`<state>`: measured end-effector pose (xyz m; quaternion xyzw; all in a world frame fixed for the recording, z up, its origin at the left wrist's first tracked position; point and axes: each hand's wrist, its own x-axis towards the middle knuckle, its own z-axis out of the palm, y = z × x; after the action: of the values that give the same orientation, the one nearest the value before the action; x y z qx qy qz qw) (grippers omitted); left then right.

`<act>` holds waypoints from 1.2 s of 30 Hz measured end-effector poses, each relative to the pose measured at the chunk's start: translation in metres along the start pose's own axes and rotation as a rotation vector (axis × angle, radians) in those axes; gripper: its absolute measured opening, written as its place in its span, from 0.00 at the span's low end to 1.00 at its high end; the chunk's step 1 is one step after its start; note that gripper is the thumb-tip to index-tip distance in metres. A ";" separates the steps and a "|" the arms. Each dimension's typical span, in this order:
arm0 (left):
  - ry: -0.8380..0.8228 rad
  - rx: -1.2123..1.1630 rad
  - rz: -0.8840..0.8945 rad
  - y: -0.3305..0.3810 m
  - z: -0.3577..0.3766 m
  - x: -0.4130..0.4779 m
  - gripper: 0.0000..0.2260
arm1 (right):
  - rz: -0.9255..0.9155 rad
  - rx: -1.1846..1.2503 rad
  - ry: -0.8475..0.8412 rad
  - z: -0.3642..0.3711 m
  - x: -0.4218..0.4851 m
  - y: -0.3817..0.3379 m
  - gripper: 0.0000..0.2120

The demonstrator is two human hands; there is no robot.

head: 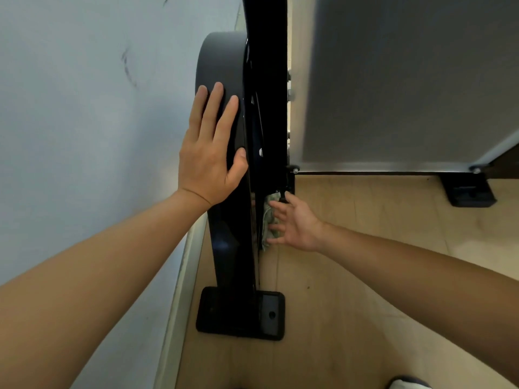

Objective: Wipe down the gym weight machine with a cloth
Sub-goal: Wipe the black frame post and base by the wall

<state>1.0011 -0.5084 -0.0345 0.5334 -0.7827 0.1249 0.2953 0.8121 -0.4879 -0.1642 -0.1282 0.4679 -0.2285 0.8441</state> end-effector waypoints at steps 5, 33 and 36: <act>-0.003 0.000 0.004 0.000 0.000 0.000 0.31 | 0.139 -0.067 -0.050 -0.012 -0.009 0.015 0.34; -0.246 -0.068 -0.265 0.011 -0.061 0.018 0.26 | -1.217 -0.914 0.344 0.132 -0.114 -0.108 0.23; -0.220 -0.224 -0.436 0.013 -0.061 0.023 0.24 | -1.300 -1.107 0.376 0.127 -0.109 -0.092 0.20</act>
<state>1.0034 -0.4897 0.0292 0.6637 -0.6858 -0.0880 0.2854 0.8457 -0.5117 0.0222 -0.7215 0.4771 -0.4219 0.2717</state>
